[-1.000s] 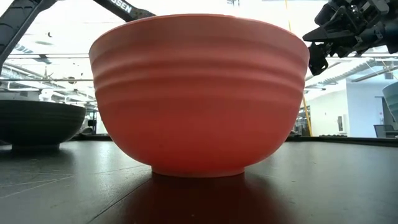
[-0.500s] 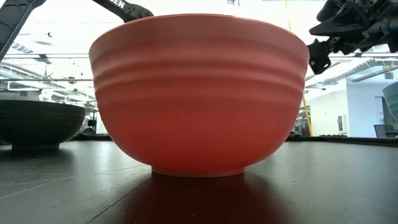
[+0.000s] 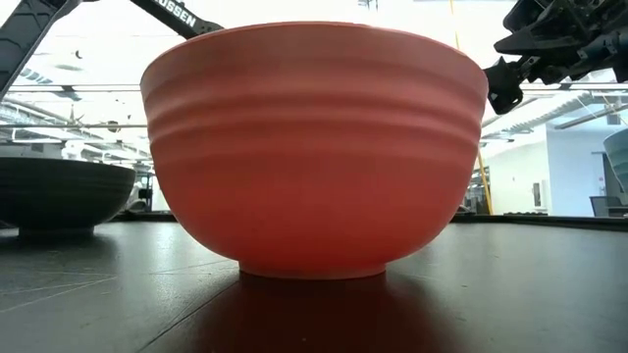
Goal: Nest bowls inside each other
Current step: Stack the white bowl on top of the brown bowl
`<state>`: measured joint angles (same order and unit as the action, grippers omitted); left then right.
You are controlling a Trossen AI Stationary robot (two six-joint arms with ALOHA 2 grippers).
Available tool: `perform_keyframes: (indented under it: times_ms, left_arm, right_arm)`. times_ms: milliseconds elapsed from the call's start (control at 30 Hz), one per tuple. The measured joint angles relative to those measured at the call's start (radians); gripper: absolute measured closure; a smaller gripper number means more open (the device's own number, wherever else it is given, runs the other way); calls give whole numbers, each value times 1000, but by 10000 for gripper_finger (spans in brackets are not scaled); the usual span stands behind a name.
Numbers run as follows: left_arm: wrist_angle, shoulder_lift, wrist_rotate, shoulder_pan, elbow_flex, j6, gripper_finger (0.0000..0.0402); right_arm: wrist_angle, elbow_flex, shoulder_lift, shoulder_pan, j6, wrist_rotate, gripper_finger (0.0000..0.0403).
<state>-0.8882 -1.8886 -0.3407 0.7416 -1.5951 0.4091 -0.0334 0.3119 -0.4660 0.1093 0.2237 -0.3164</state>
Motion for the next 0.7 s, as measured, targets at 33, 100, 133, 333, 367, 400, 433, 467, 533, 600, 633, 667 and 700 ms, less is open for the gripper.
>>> perform_keyframes:
  times_ms: [33, 100, 133, 333, 367, 400, 433, 467, 533, 600, 633, 667, 700]
  left_arm:
    - [-5, -1, -3, -5, 0, 1, 149]
    - [2, -8, -4, -16, -1, 4, 149]
    - [3, -16, -7, -17, -2, 5, 149]
    - [-8, -83, -7, -16, 0, 4, 149]
    - [-7, -95, -3, -16, 0, 4, 149]
    - [-7, -106, 7, -16, 0, 6, 149]
    - [-6, -115, 14, -15, 0, 8, 149]
    - [-2, -120, 16, -15, 0, 10, 149]
    - [-4, -123, 10, -12, -9, 9, 149]
    - [-2, -123, 9, -9, -14, 8, 149]
    - [-3, -124, 9, -9, -17, 8, 149]
    - [-3, -124, 10, -8, -22, 8, 149]
    - [-3, -125, 9, -8, -28, 8, 149]
  right_arm:
    - [0, 0, 0, 0, 0, 0, 165]
    - [0, 0, 0, 0, 0, 1, 165]
    - [-1, 0, 0, 0, 0, 1, 165]
    - [-3, 0, 0, 0, 3, 1, 165]
    - [-3, 0, 0, 0, 3, 1, 165]
    - [-3, 0, 0, 0, 3, 1, 165]
    - [-3, 0, 0, 0, 3, 1, 165]
    - [-3, 0, 0, 0, 3, 1, 165]
    - [-3, 0, 0, 0, 3, 1, 165]
    - [-3, 0, 0, 0, 1, 1, 165]
    - [-3, 0, 0, 0, 1, 1, 165]
    - [-3, 0, 0, 0, 1, 1, 165]
    - [-3, 0, 0, 0, 0, 1, 165]
